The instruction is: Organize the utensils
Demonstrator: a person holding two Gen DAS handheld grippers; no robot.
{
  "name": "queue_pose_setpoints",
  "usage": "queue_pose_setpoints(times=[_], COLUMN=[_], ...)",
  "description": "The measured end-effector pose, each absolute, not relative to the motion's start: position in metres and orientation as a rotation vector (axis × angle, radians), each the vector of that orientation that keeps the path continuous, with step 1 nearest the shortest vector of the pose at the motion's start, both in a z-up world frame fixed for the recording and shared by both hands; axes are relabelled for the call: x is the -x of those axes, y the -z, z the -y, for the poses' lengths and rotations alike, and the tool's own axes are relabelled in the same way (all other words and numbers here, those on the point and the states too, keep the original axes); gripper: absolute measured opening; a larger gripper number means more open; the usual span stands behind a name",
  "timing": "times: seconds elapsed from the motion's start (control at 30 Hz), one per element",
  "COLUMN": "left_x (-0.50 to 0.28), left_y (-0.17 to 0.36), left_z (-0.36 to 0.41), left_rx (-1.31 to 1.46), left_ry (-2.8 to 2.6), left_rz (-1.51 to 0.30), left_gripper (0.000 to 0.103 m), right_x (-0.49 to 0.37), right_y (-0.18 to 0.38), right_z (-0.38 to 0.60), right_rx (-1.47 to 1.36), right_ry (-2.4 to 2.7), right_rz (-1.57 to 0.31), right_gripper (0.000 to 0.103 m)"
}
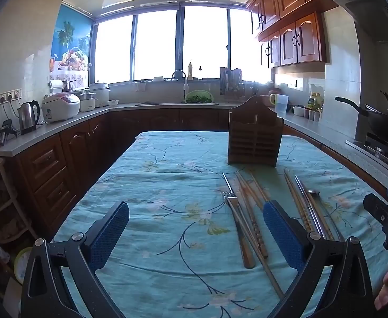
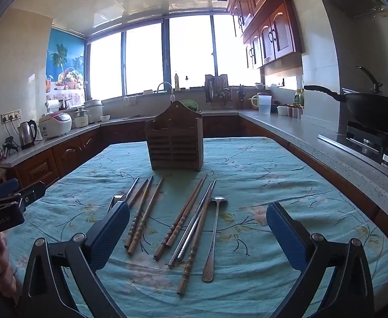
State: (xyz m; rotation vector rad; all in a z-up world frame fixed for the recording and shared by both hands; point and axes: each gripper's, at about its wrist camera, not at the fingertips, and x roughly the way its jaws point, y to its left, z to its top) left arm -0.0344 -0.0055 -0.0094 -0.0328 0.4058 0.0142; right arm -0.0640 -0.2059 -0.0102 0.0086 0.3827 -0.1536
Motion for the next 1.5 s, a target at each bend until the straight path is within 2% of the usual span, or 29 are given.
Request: queue_pose_setpoints(times=[1.5], left_x=[0.023], left_y=[0.013], left_z=[0.003], left_rx=[0.063], left_ry=[-0.003], left_rz=[-0.455], left_gripper=[0.101], right_x=[0.055], right_y=[0.011], right_z=[0.208], right_rx=[-0.004], right_ry=[0.156], right_rz=[-0.384], right_gripper=[0.103])
